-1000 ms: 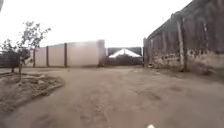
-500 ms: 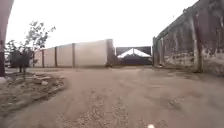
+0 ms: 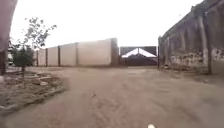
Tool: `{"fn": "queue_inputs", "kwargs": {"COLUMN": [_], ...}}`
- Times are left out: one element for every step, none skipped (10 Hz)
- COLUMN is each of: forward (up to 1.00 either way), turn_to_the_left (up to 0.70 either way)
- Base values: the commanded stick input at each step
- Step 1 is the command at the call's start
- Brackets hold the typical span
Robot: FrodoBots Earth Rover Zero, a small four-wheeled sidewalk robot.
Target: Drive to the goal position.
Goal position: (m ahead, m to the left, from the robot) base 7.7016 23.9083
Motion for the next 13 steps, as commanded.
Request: {"fn": "queue_inputs", "kwargs": {"forward": [0.5, 0.5, 0.5, 0.5, 0.5, 0.5, 0.5, 0.5, 0.5, 0.5, 0.5, 0.5, 0.5], "turn_to_the_left": [0.0, 0.0, 0.0, 0.0, 0.0, 0.26, 0.41, 0.06, 0.0, 0.0, 0.0, 0.0, 0.0]}}
